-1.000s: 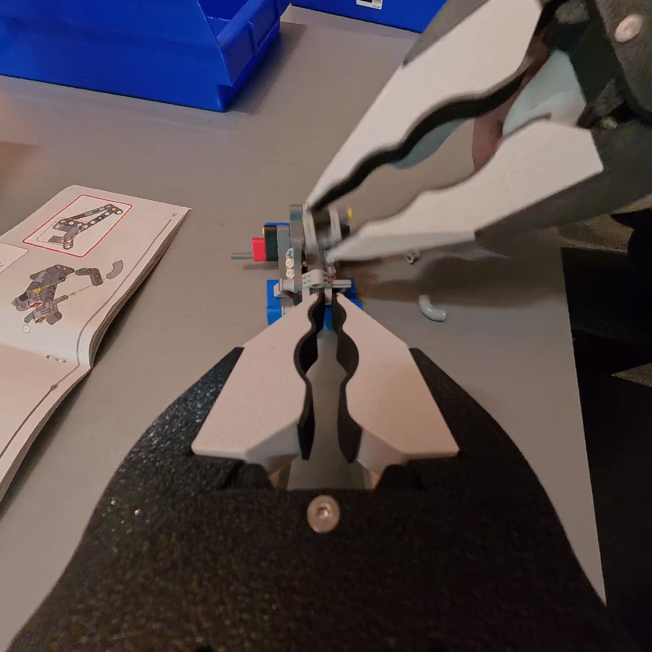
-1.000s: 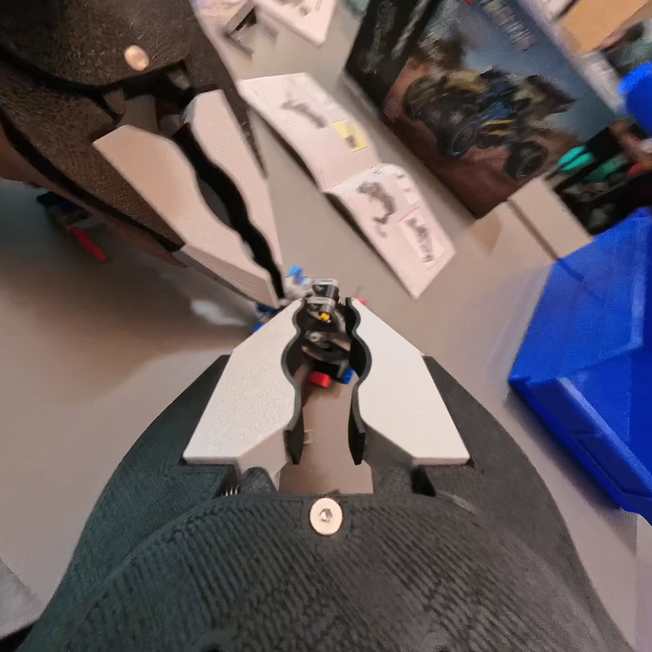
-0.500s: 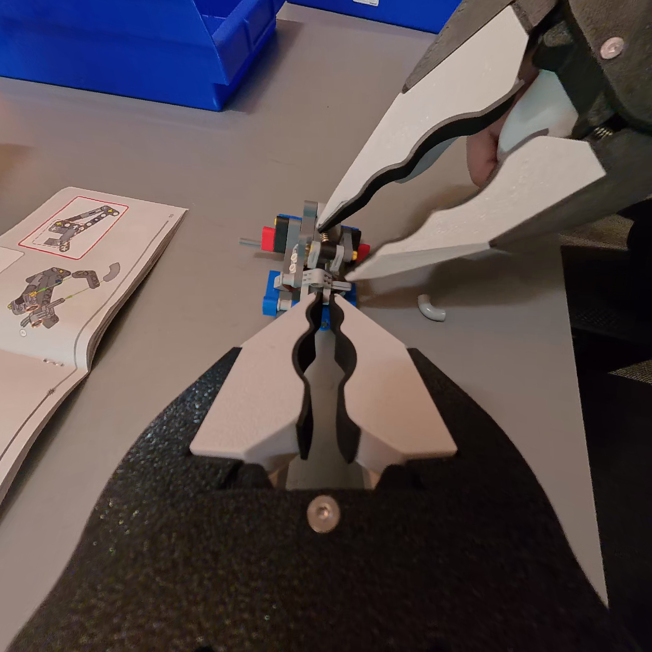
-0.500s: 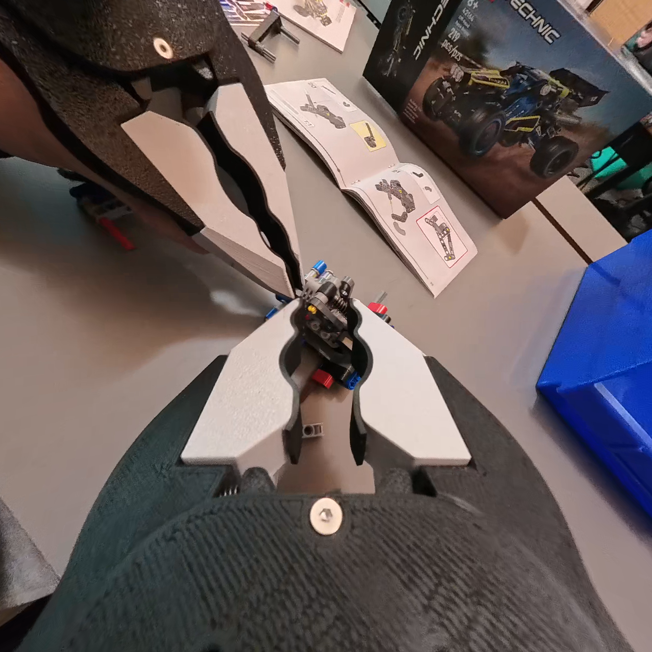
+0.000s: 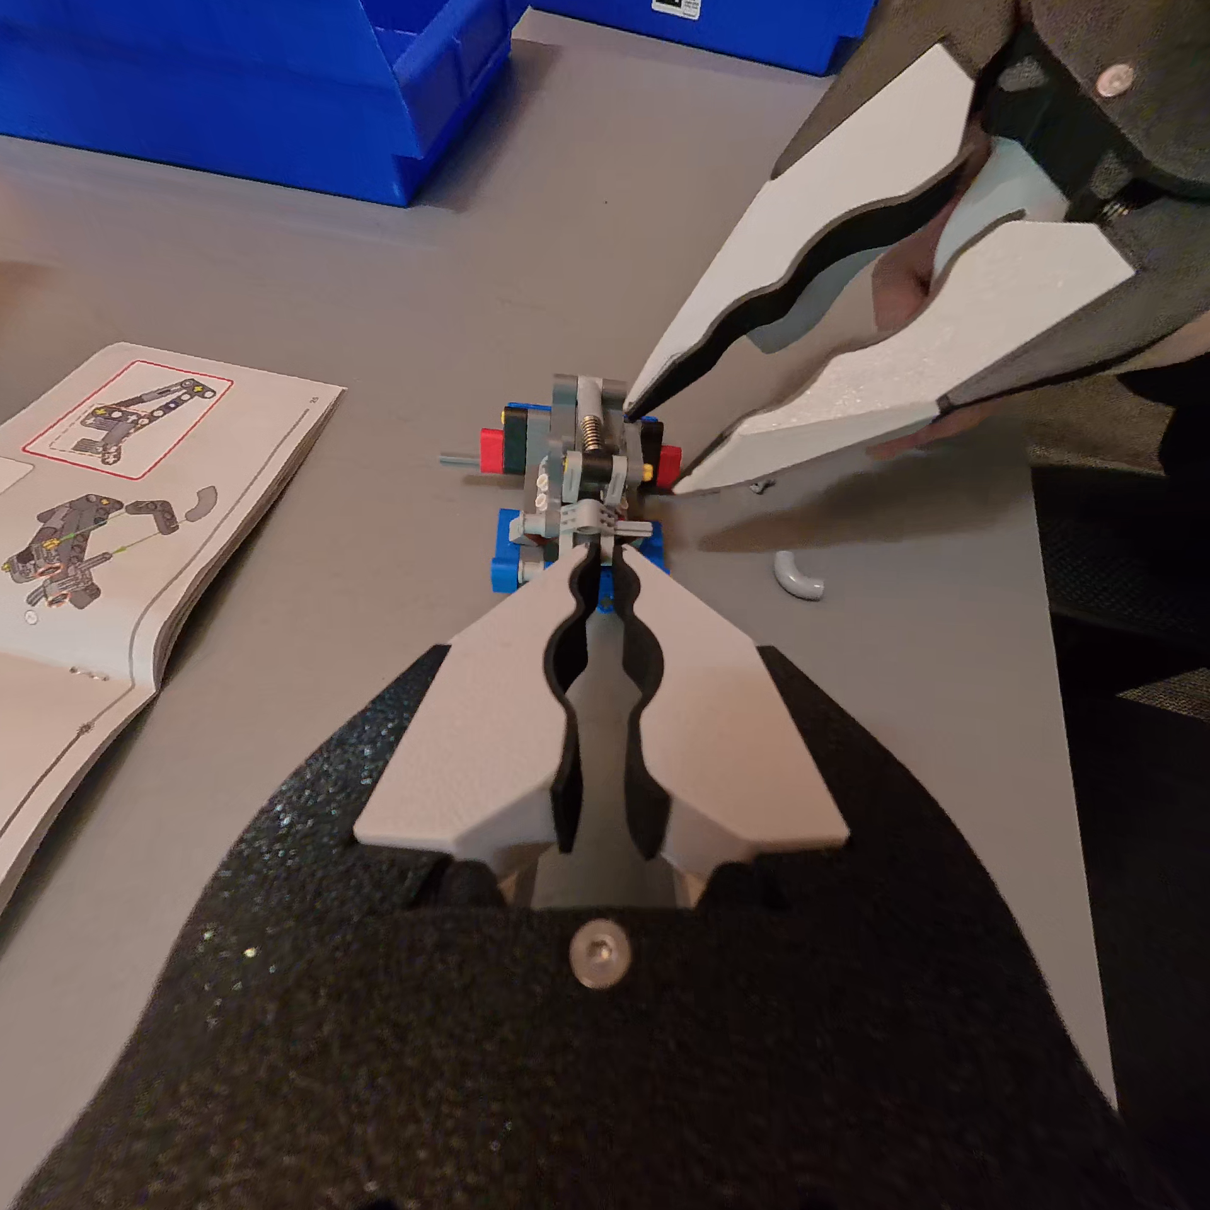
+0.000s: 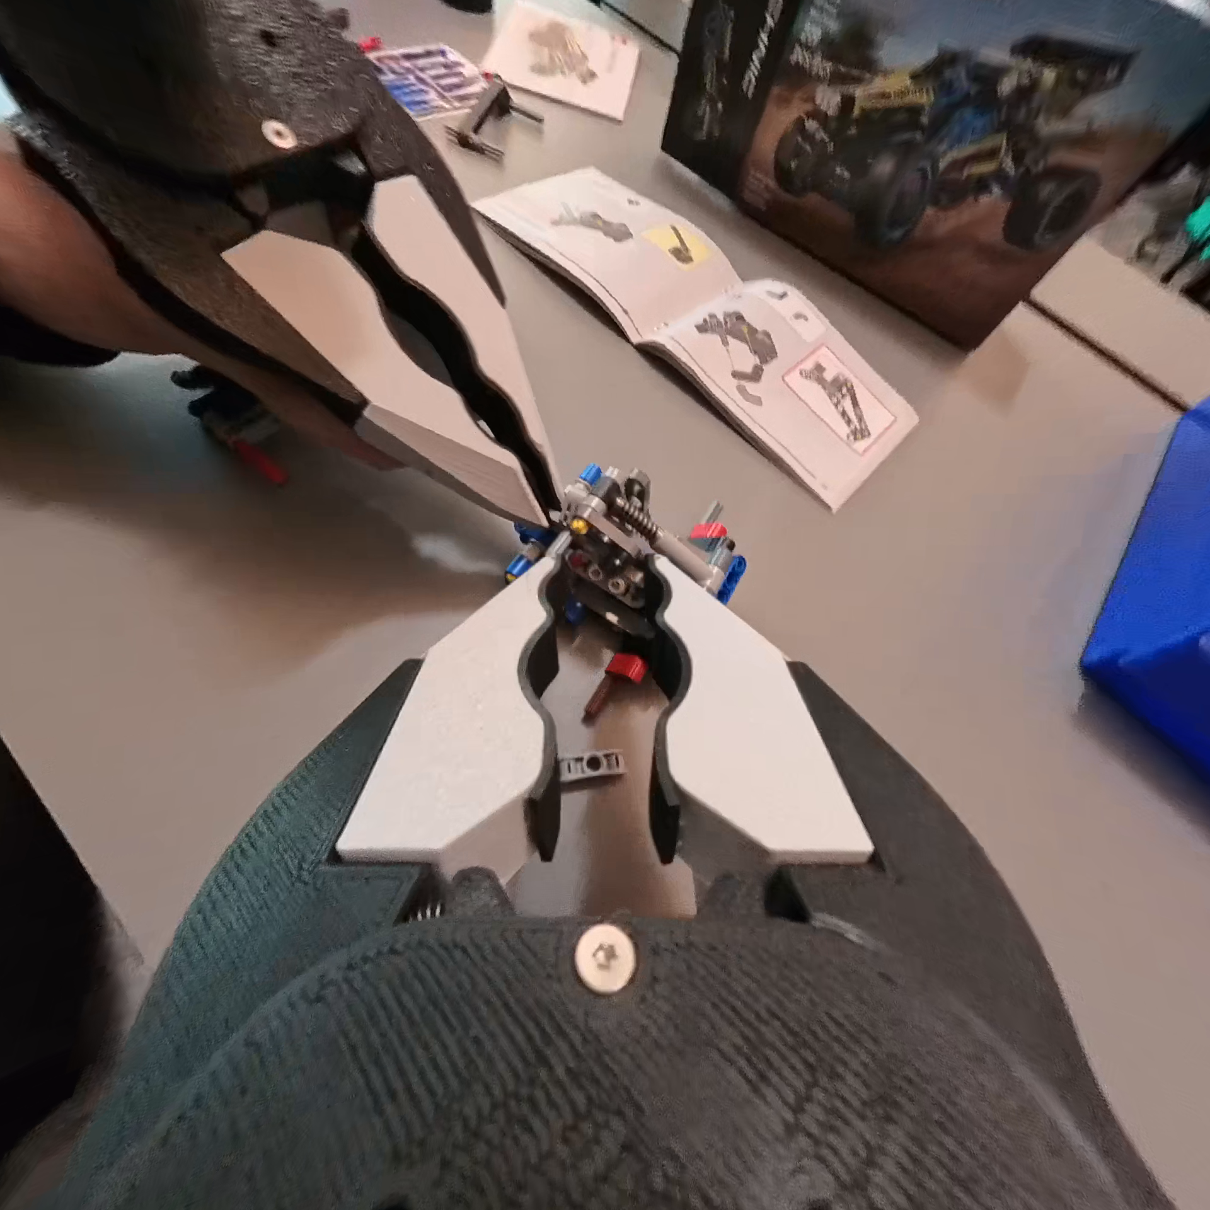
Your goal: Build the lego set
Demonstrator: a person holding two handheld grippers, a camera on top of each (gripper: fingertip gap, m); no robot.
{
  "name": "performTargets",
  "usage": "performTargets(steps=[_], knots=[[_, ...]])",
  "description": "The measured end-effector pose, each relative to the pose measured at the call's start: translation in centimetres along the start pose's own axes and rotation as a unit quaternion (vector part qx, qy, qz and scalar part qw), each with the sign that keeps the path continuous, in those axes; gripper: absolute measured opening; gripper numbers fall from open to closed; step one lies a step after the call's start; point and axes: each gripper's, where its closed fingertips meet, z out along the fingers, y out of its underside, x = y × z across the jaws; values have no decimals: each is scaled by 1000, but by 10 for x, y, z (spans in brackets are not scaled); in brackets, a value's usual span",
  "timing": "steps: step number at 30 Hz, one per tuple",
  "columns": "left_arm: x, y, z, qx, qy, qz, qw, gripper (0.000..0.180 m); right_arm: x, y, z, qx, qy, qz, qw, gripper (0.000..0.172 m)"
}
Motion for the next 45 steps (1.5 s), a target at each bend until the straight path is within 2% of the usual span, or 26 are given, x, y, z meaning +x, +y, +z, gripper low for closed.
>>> performTargets(steps=[7, 17, 26, 27, 34, 40, 45], knots=[[0, 1, 0, -1, 8, 2, 1000, 0, 3, 7, 10, -35, 0, -97, 995, 4], [1, 2, 0, -6, 20, -8, 1000, 0, 0, 8, 10, -19, -42, -68, 997, 1], [-4, -6, -10, 17, 23, 16, 999, 5, 2, 12, 6, -42, -42, -88, 994, 0], [-5, -7, -11, 17, 23, 22, 999, 7, 2, 12, 6, -44, -34, -92, 994, 9], [-11, -20, -15, 14, 2, 109, 994, 17, 5, 1, 2, -44, 36, -131, 990, 18], [-9, -23, -7, 2, 23, 158, 987, 21, -1, -5, 6, -26, 46, -134, 990, 12], [-4, -23, -2, 10, 43, 167, 985, 18, 2, -2, 10, -29, 64, -149, 986, 5]])
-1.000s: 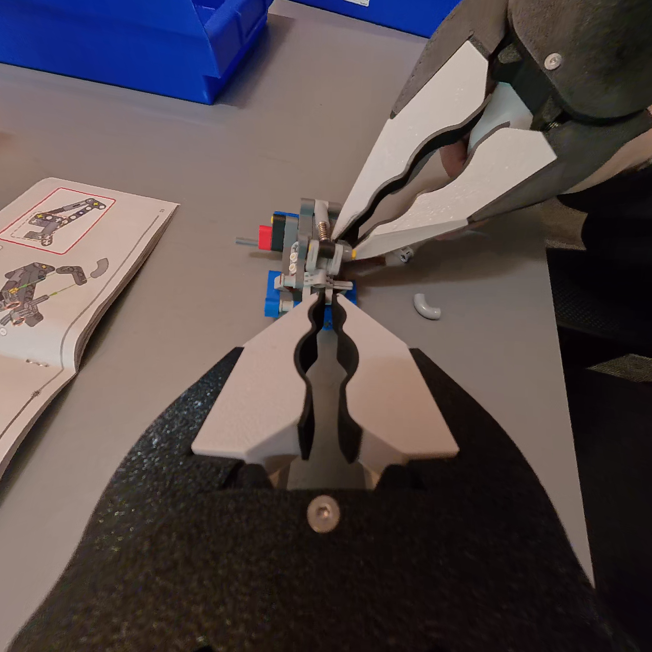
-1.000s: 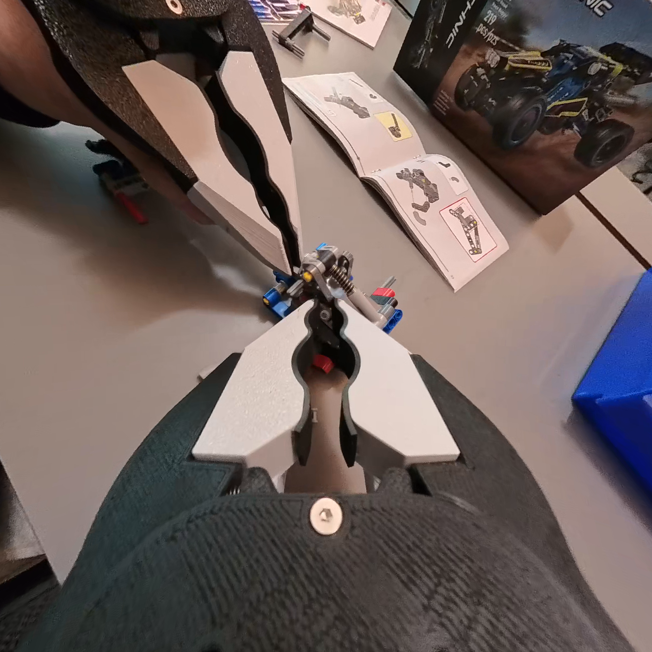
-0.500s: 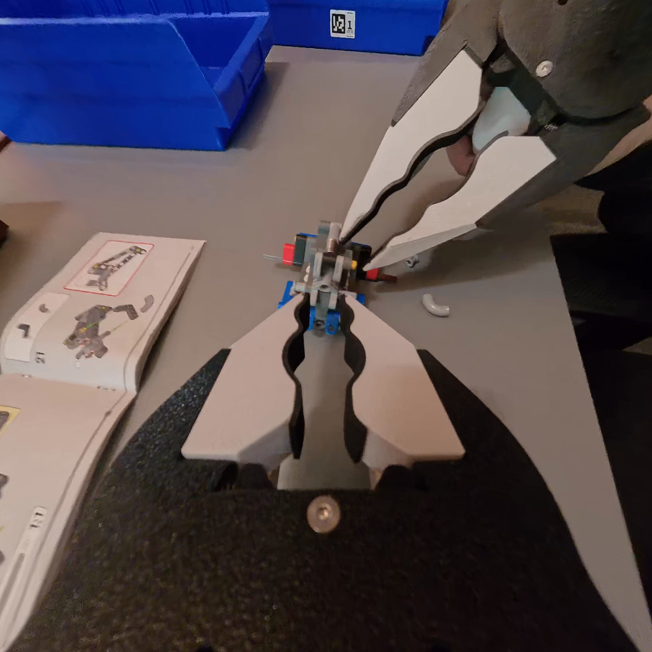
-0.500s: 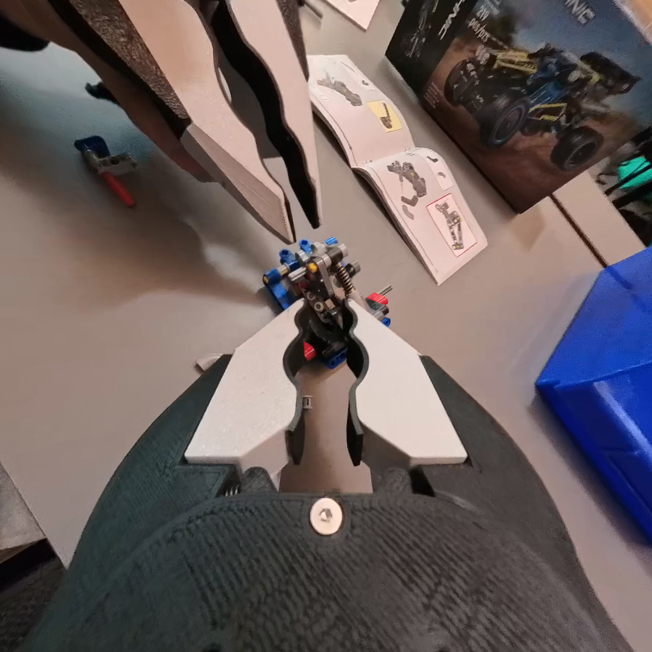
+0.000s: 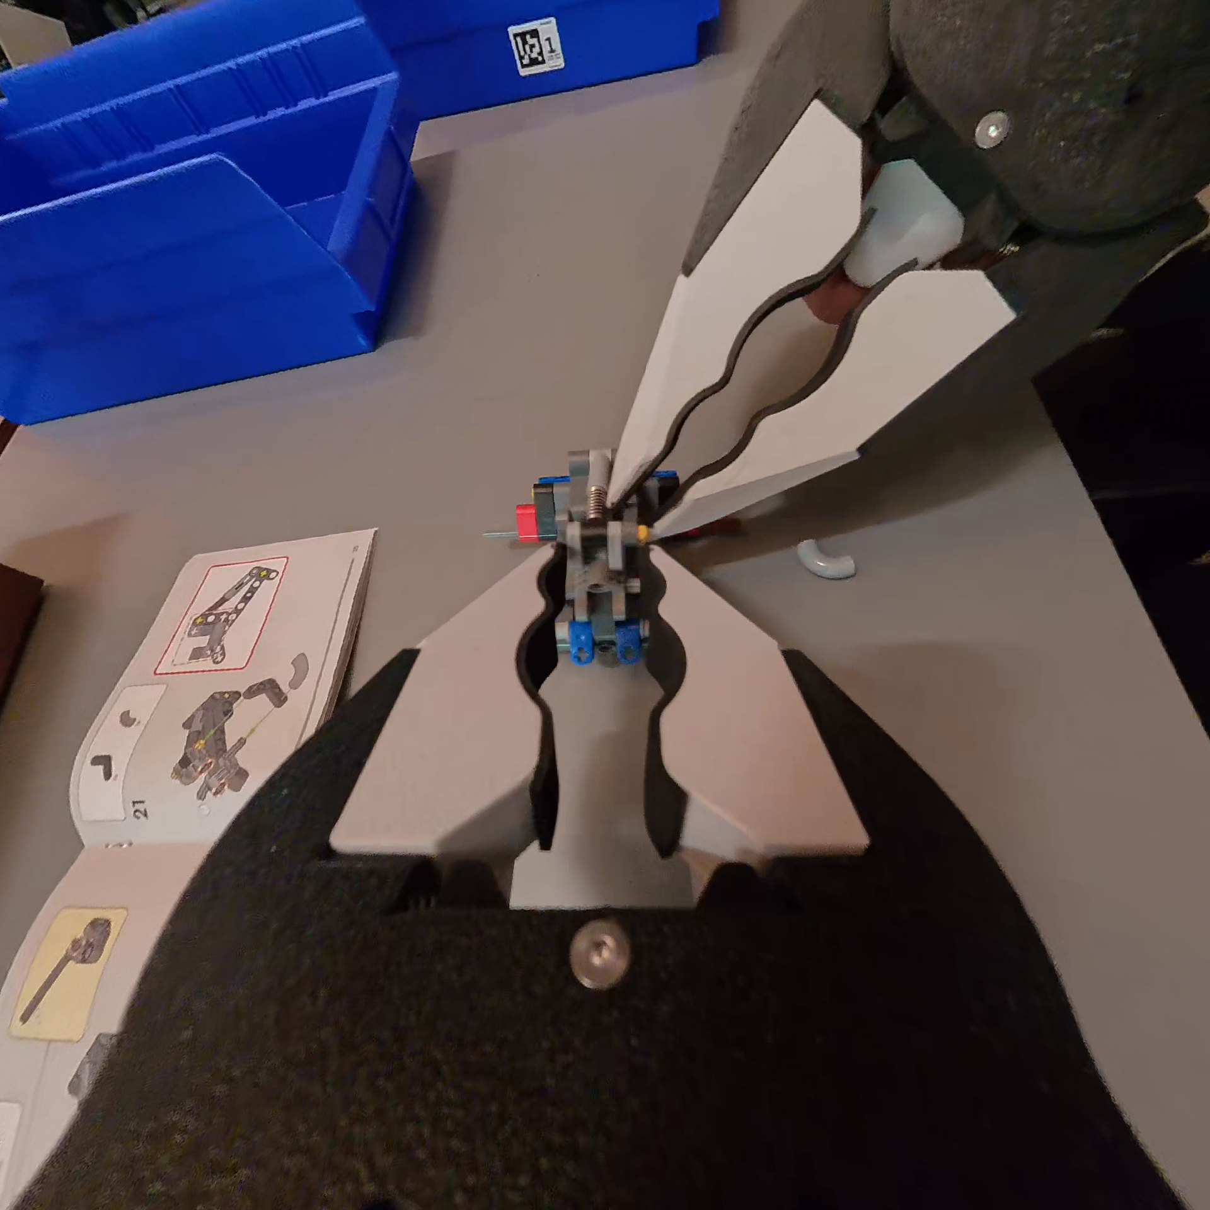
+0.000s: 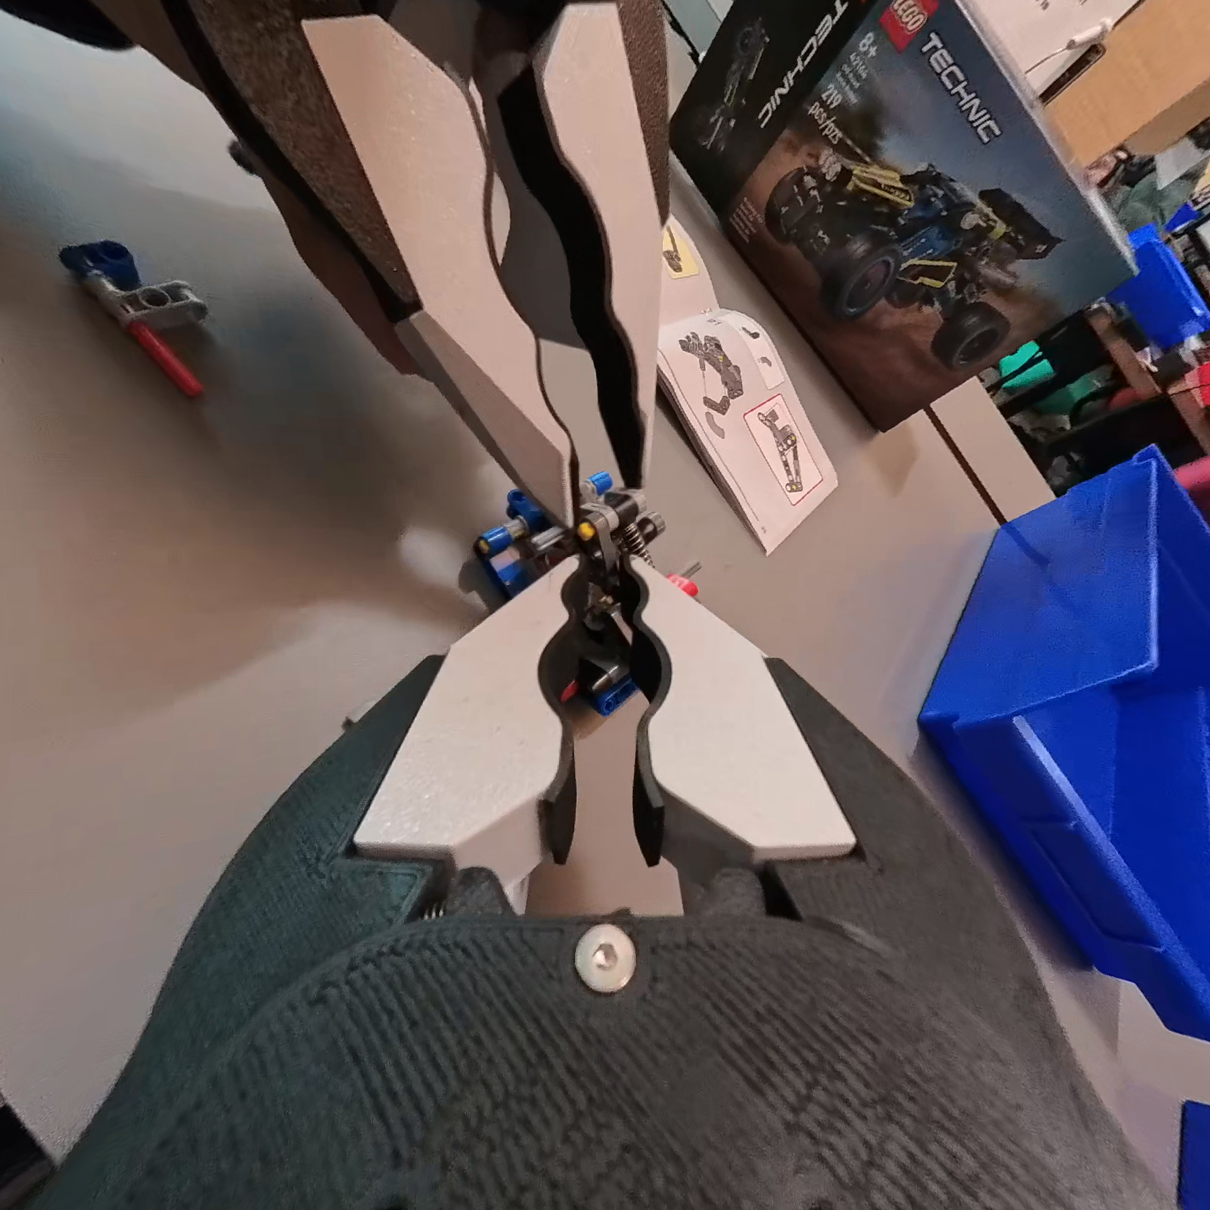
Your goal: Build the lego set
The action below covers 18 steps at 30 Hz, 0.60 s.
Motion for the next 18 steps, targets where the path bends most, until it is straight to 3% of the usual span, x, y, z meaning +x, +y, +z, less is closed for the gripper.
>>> performTargets(steps=[10, 18], knots=[[-3, -1, 4, 5, -15, 6, 1000, 14, 4, 0, -4, -8, 23, -42, 999, 5], [0, -6, 7, 11, -21, 14, 1000, 13, 6, 3, -9, 5, 15, -21, 1000, 5]])
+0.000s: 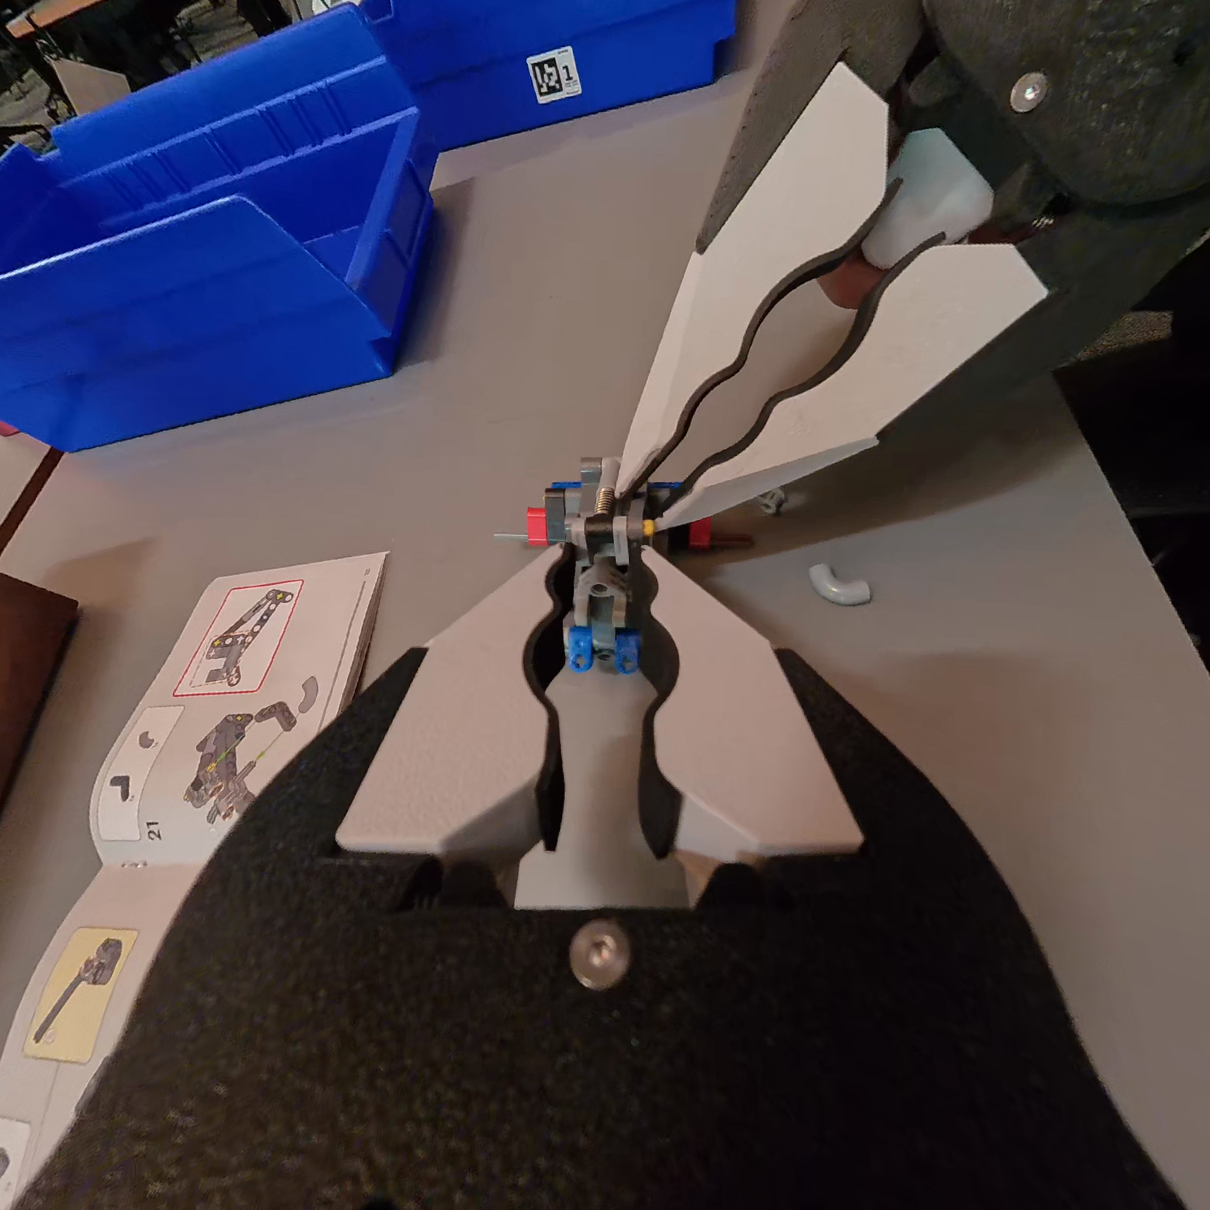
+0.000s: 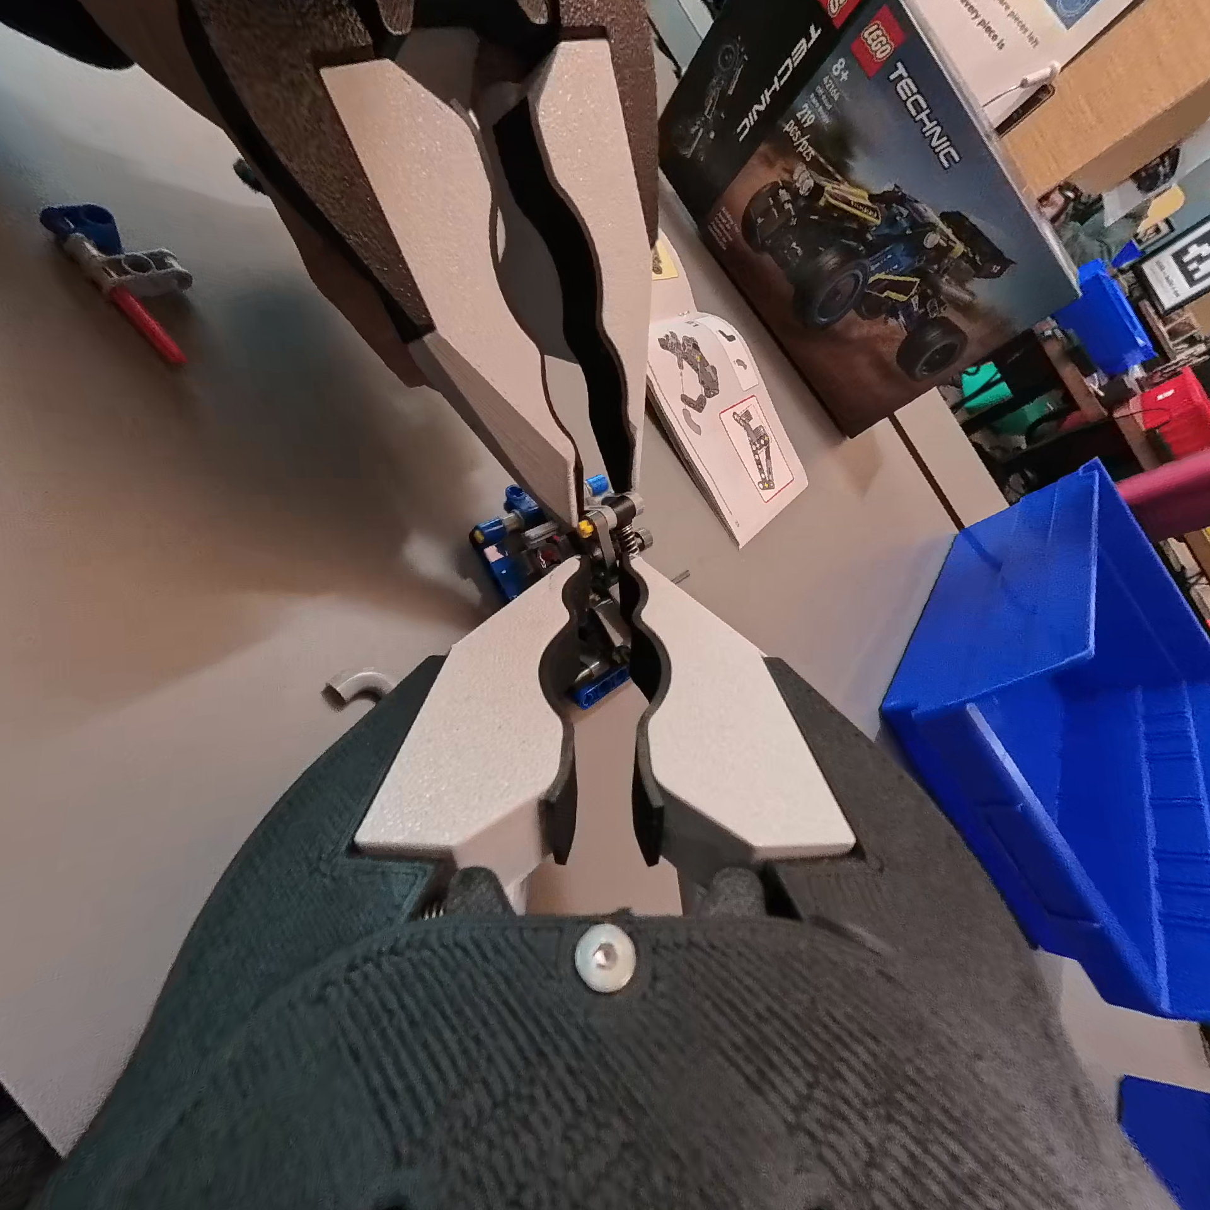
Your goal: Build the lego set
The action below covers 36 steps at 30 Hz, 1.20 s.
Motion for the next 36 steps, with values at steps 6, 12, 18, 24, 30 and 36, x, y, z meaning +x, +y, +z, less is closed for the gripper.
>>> performTargets(steps=[6, 12, 18, 24, 30, 36], knots=[[0, -5, 1, 8, -10, 0, 1000, 12, 4, 0, -3, 20, -1, 27, 999, 6], [2, -6, 4, 15, -19, -2, 1000, 12, 3, 1, -3, 33, 0, 41, 999, 14], [1, -9, 5, 27, -33, 3, 999, 12, 8, 7, -4, 36, 25, 59, 997, 13], [1, -11, 7, 40, -33, -9, 999, 12, 9, 11, -4, 36, 32, 63, 997, 20], [1, -14, 9, 51, -37, -20, 998, 12, 12, 12, -4, 41, 49, 85, 994, 18], [2, -21, 7, 82, -23, -53, 995, 12, 8, 12, -6, 45, 63, 91, 993, 13]])
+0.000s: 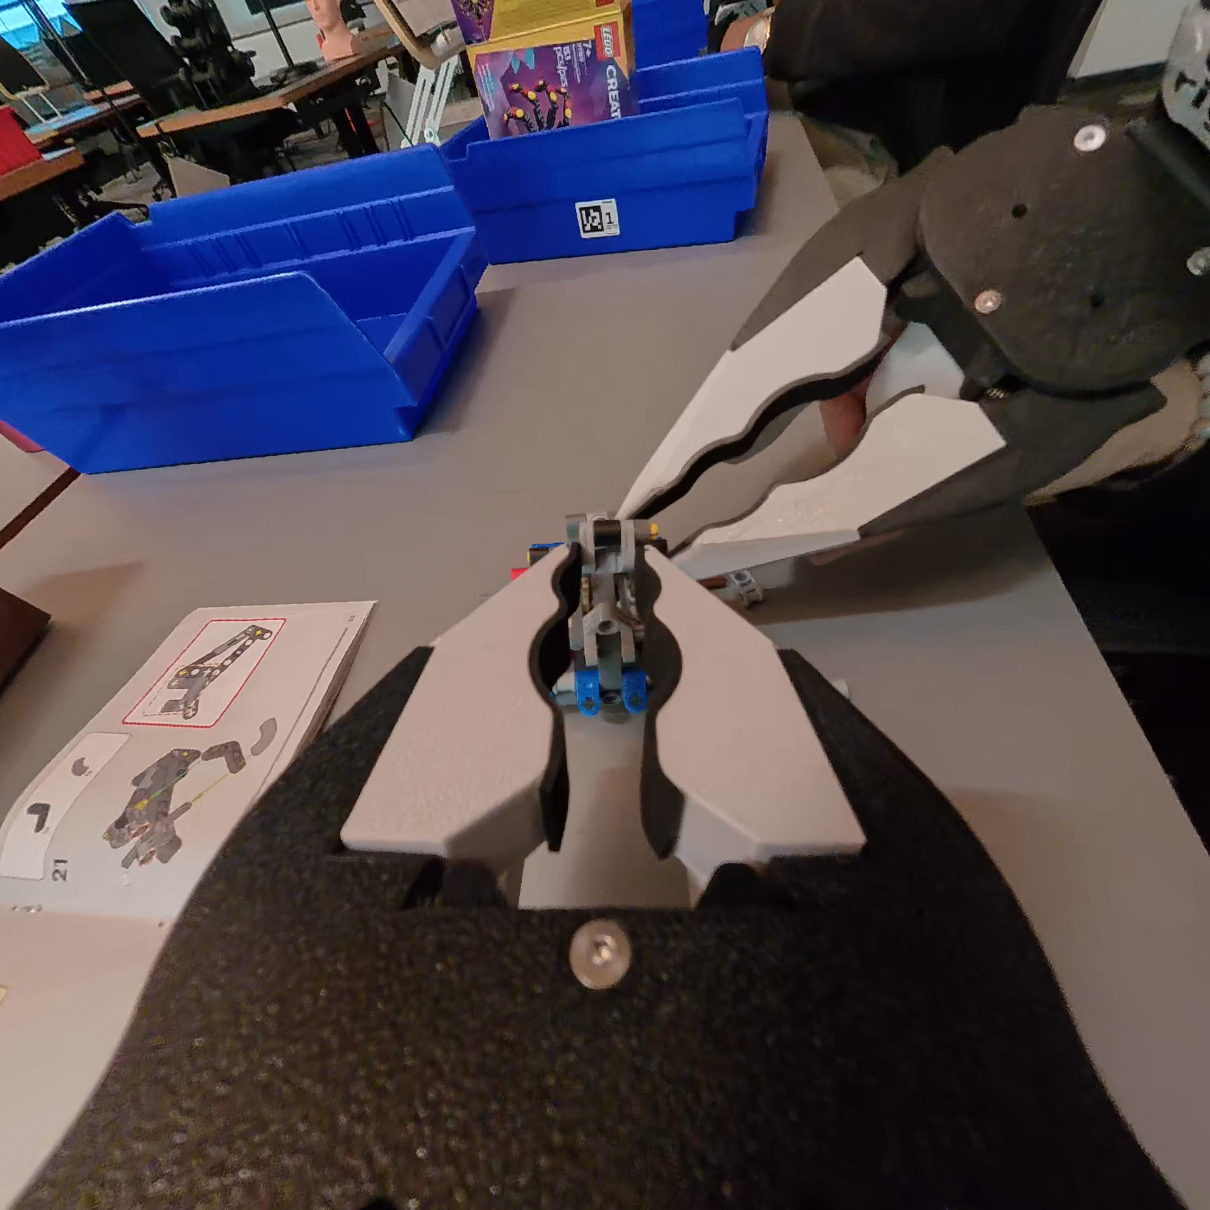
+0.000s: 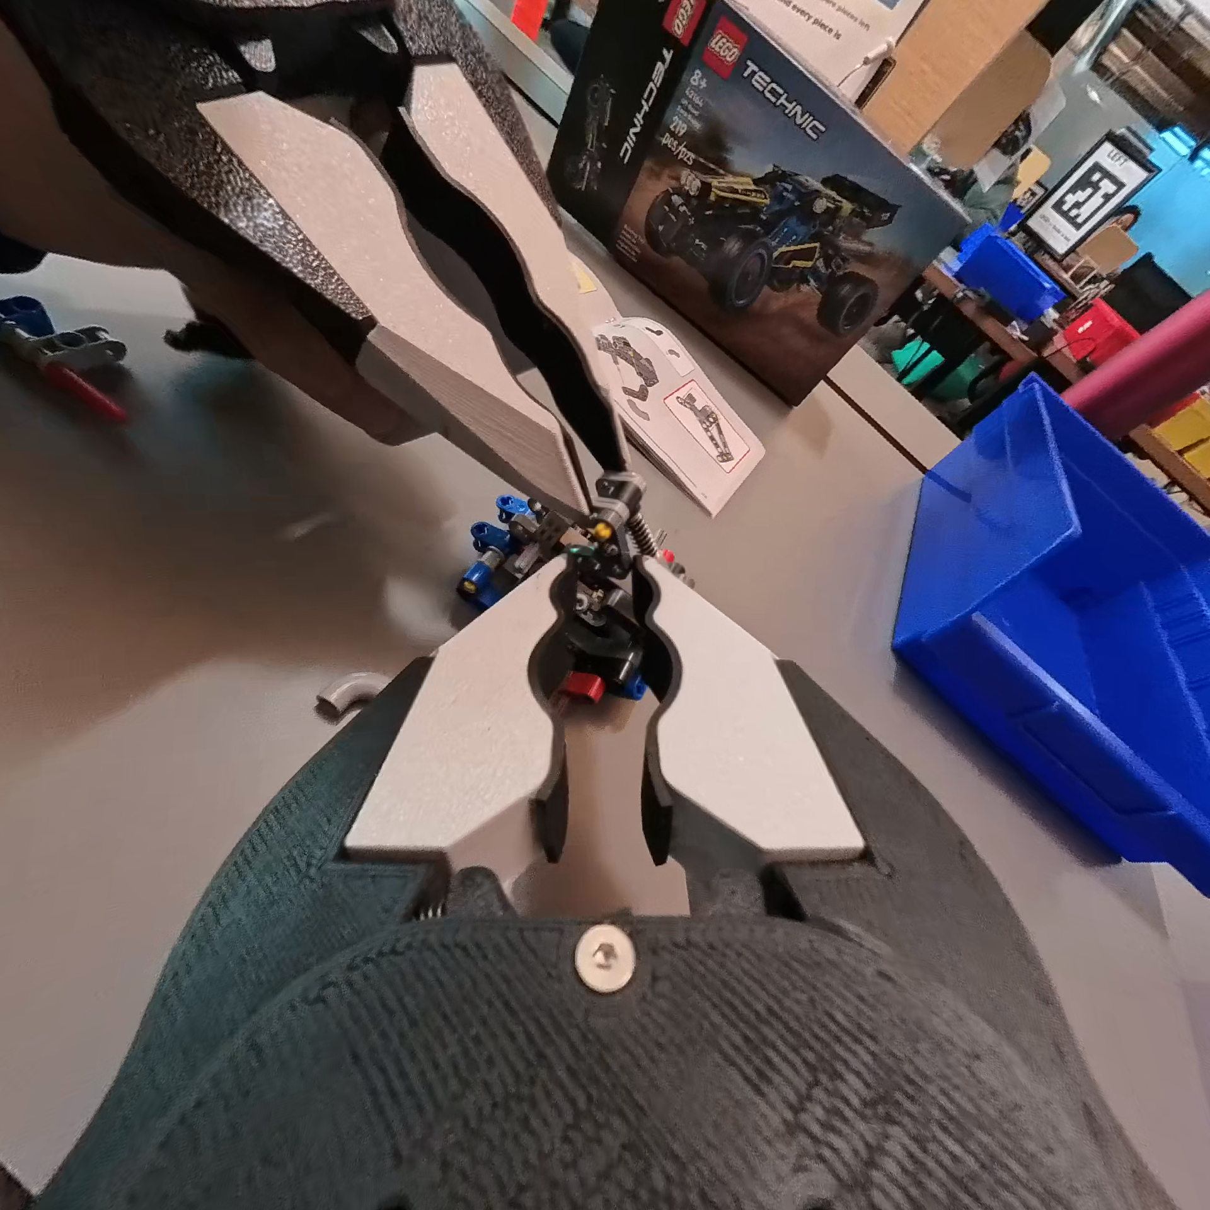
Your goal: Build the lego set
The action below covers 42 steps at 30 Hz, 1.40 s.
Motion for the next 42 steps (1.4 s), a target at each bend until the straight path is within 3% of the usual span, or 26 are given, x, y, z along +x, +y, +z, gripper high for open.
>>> performTargets(steps=[7, 13, 21, 31, 42], knots=[[1, -1, -2, 11, 9, -13, 1000, 16, 5, 0, 0, 1, 4, 26, 1000, 6], [-2, 2, -7, 14, 11, -27, 999, 16, 3, 0, -2, 4, -40, 71, 997, 5], [1, 15, -2, -36, 10, -2, 999, 15, 4, 2, -3, -1, -77, 148, 986, 5], [0, 19, 0, -50, 13, -5, 999, 13, -1, 6, 1, -41, -77, 110, 990, 5], [3, 24, -1, -70, 47, 27, 996, 4, 1, 4, -2, -24, -75, 124, 989, 5]])
